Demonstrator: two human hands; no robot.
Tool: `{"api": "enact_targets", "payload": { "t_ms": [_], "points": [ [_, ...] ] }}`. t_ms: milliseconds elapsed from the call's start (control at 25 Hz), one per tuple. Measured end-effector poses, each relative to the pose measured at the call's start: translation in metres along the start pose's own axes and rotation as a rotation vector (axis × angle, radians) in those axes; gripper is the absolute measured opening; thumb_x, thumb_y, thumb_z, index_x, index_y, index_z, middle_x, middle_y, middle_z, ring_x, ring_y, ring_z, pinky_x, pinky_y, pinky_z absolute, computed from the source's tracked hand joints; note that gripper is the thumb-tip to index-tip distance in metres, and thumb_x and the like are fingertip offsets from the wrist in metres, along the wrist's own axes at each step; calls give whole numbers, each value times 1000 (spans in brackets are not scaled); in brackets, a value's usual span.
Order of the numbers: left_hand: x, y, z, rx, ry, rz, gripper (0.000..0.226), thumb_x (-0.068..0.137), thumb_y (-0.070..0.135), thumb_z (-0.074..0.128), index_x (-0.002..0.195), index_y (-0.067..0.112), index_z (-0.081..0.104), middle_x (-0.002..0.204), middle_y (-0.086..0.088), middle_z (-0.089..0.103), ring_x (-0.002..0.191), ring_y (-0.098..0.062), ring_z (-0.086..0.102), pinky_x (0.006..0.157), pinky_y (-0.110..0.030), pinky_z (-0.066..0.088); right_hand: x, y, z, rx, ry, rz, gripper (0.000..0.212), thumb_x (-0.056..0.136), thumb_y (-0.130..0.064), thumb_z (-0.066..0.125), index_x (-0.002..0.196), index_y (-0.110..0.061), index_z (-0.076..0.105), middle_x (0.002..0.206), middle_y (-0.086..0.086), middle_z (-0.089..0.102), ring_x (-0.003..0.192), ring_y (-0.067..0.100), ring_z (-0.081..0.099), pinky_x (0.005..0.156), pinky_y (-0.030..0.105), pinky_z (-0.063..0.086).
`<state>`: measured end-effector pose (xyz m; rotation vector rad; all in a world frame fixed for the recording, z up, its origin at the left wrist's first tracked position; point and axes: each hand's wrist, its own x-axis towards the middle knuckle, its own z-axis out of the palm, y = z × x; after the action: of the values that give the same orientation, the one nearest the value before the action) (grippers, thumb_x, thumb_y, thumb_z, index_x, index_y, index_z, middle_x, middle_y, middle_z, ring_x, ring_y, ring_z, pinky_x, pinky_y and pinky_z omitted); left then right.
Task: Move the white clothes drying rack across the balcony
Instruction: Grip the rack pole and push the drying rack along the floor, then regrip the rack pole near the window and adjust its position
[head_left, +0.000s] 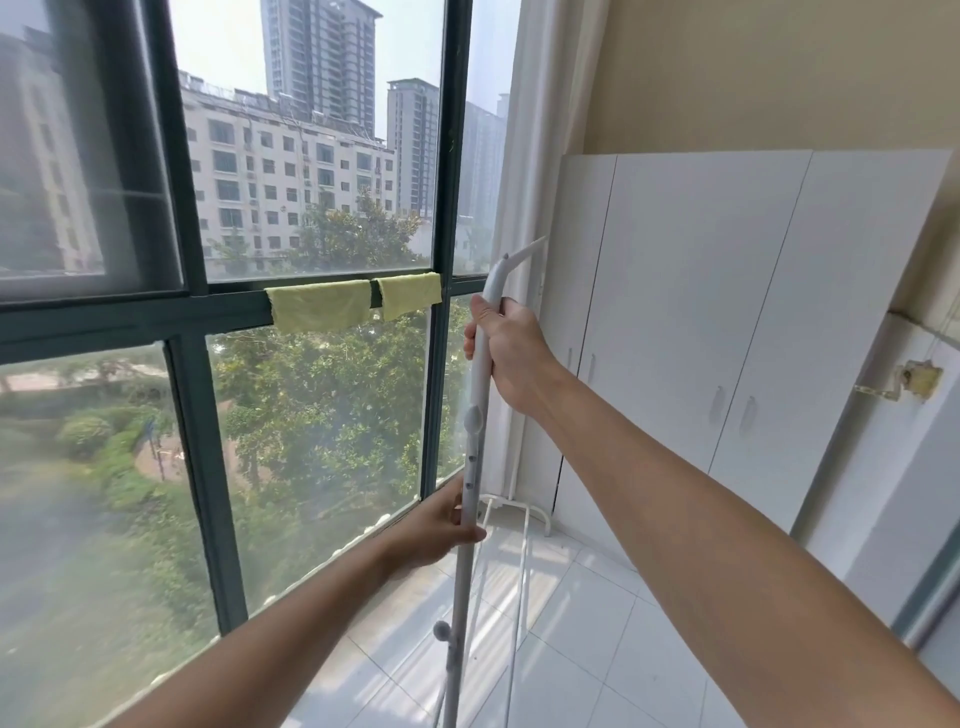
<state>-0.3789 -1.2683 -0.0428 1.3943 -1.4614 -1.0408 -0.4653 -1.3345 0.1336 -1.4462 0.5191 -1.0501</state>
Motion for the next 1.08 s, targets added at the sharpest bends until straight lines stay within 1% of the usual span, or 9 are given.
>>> {"api": "enact_targets", "payload": {
  "t_ms": [120,280,400,480,600,640,720,800,1080],
  "points": [
    [-3,-7,-5,31,43,-11,48,83,0,60,122,19,40,112,1,51,106,-11,51,66,-5,47,-8,4,11,-34,-30,-8,12,95,-17,48,93,-6,51,71,5,51,61,18,51,67,31,50],
    [-10,-14,-6,-35,22,-15,69,82,0,61,138,22,28,118,8,52,100,7,53,67,-2,46,-18,11,9,-34,-31,-10,16,96,-21,47,96,-5,52,77,6,55,74,21,56,88,41,49],
    [-18,-15,-3,-56,11,-16,75,84,0,60,142,28,21,120,9,50,99,8,52,67,-5,47,-29,18,-3,16,-58,4,22,98,-27,42,91,-10,53,80,5,53,82,23,52,87,39,45],
    [-26,-16,-2,-68,23,-23,74,86,4,58,143,26,17,120,10,47,105,2,51,78,-11,45,-36,22,-15,81,-14,-3,24,98,-32,40,92,-12,54,82,4,56,82,20,54,85,34,44],
    [-44,-29,0,-129,138,-68,61,91,26,53,143,20,21,126,7,44,119,-10,43,97,-28,33,-52,34,-41,131,95,43,39,97,-41,35,115,-10,51,101,3,62,96,21,58,91,35,44],
    [-50,-38,1,-167,192,-86,51,93,32,49,139,19,31,127,6,45,120,-13,42,99,-29,31,-60,40,-51,123,115,75,45,97,-44,32,122,-10,49,108,3,62,101,22,58,94,36,43],
    [-64,-58,6,-214,263,-120,19,95,35,41,108,29,54,116,5,54,118,-18,46,97,-30,35,-77,57,-67,110,142,145,52,97,-46,27,128,-10,47,119,6,60,110,25,56,99,39,40],
    [-75,-71,12,-213,306,-131,19,96,36,36,88,33,53,106,4,58,113,-20,50,96,-33,34,-93,73,-76,102,160,193,53,97,-46,26,129,-9,47,123,8,58,113,26,55,101,40,39],
    [-95,-82,24,-127,339,-125,23,97,36,36,82,36,54,102,2,56,104,-17,51,86,-29,41,-123,111,-81,106,146,278,51,98,-44,29,128,-7,48,110,4,64,105,23,59,90,34,46]
  ]
}}
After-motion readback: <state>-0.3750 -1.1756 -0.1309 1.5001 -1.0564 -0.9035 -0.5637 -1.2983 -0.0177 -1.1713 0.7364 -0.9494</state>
